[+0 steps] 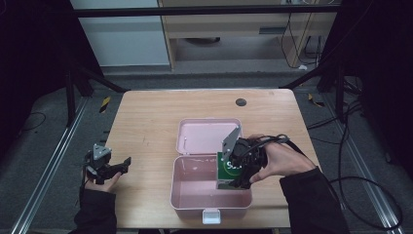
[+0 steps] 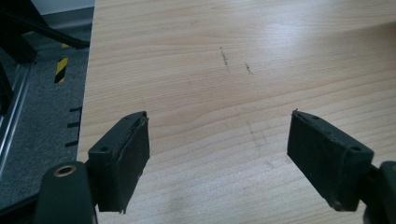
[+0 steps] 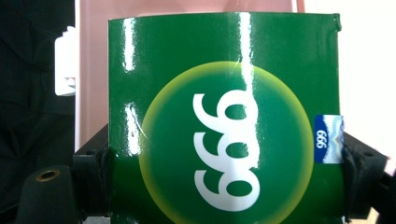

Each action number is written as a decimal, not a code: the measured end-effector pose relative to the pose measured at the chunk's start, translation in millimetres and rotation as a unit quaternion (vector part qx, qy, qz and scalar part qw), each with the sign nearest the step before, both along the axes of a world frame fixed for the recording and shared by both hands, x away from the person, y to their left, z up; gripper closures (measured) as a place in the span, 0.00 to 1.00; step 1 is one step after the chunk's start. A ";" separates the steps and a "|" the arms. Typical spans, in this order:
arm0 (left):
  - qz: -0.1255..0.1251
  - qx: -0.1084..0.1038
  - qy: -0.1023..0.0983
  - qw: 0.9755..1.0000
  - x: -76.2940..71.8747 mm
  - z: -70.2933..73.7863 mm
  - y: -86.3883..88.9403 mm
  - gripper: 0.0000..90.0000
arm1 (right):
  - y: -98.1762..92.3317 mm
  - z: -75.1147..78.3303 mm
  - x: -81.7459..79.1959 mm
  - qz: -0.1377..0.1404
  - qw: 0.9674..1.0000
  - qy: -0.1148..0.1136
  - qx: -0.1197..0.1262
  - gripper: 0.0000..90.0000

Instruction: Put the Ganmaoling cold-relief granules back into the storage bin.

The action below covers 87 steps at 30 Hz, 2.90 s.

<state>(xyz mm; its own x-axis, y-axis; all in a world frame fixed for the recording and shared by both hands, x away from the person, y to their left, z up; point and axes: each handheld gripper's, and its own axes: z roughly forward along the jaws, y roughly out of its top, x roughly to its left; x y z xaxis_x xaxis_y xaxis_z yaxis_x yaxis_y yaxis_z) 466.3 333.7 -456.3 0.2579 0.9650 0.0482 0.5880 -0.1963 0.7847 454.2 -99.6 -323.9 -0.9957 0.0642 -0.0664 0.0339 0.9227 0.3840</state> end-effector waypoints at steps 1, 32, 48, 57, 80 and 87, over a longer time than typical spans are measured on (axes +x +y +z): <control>0.000 0.000 0.000 1.000 0.0 0.1 -0.1 0.22 | -0.4 -3.4 -0.1 -0.002 1.000 0.003 -0.004 0.18; 0.000 0.001 0.000 1.000 0.3 -0.1 0.0 0.22 | 0.8 -39.7 1.3 0.011 1.000 0.010 -0.014 0.17; 0.000 0.001 -0.001 1.000 0.1 0.2 0.2 0.22 | 1.1 -56.7 4.0 0.006 1.000 0.016 -0.016 0.16; 0.000 0.000 -0.001 1.000 -0.1 0.4 0.8 0.22 | 4.8 -65.0 6.0 0.010 0.999 0.016 -0.035 0.16; -0.005 -0.002 0.000 1.000 -0.4 1.1 -0.2 0.24 | -18.4 -30.7 5.8 -0.049 0.998 -0.024 0.043 0.14; -0.006 -0.004 -0.001 1.000 -0.8 1.6 -0.4 0.26 | -43.4 -15.8 7.7 -0.114 0.985 -0.067 0.108 0.14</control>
<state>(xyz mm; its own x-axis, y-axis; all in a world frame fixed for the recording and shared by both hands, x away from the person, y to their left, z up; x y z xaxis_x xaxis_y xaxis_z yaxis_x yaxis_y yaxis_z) 465.5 333.3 -454.7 0.2698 0.9621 0.0403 0.5844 -0.1969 0.7872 461.9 -143.0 -339.7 -0.9370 0.3129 -0.1555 0.1675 0.7928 0.5860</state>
